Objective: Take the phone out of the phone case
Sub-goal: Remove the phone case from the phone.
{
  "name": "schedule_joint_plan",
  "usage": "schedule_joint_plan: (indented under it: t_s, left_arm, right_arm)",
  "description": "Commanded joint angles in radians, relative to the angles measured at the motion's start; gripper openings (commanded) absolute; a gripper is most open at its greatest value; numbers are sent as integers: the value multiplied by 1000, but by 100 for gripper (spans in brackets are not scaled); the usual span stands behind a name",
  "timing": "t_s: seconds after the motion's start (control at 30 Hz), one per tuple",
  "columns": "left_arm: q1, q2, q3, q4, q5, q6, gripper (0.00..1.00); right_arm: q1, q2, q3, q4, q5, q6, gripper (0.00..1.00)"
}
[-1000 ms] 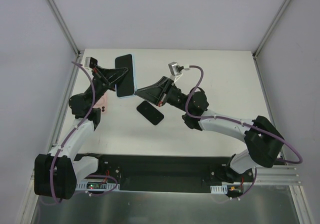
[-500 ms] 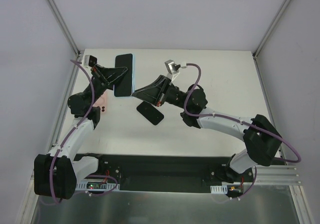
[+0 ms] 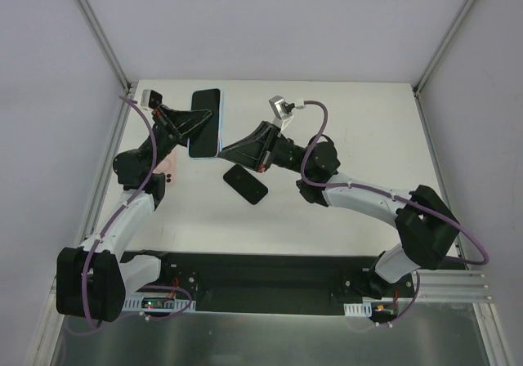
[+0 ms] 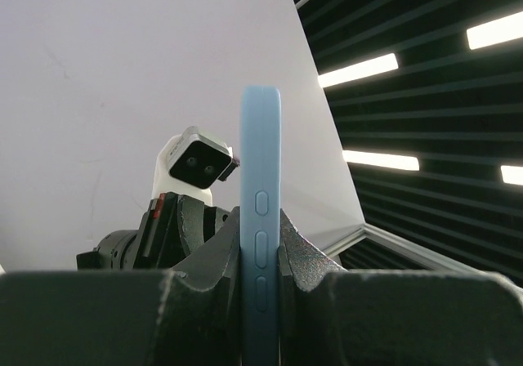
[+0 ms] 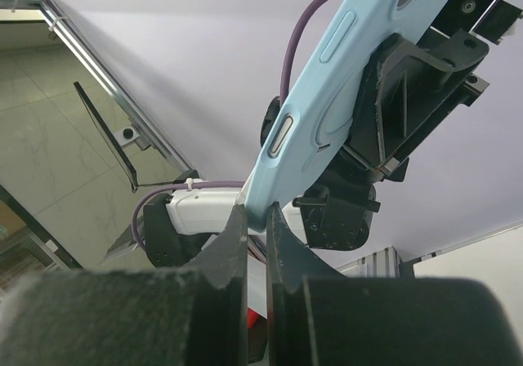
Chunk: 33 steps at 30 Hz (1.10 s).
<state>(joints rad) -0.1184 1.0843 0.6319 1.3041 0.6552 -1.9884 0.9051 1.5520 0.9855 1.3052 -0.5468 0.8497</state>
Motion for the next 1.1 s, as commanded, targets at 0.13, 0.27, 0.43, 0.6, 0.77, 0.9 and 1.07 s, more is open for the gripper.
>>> schedule_joint_plan:
  t_s: [0.13,0.27,0.43,0.6,0.77,0.9,1.07]
  left_arm:
    - [-4,0,72,147,-75,-380,0]
    - [-4,3,77,150,-77,-382,0]
    - [-4,5,81,156,-81,-385,0]
    - [-4,5,84,165,-81,-389,0]
    - [-3,6,89,175,-74,-380,0]
    - [-1,5,106,169,-48,-351,0]
    - [0,-6,112,130,15,-273,0]
  right_arm:
    - [-3,11,35,128,-170,-38,2]
    - [-15,-7,30,-11,-170,-76,2]
    - [-35,-41,22,-181,-125,-135,2]
    - [-43,-55,12,-306,-52,-152,2]
    - [-38,-73,59,-547,36,-181,1]
    - [-26,-82,110,-710,126,-186,1]
    - [-8,-75,227,-970,208,-184,1]
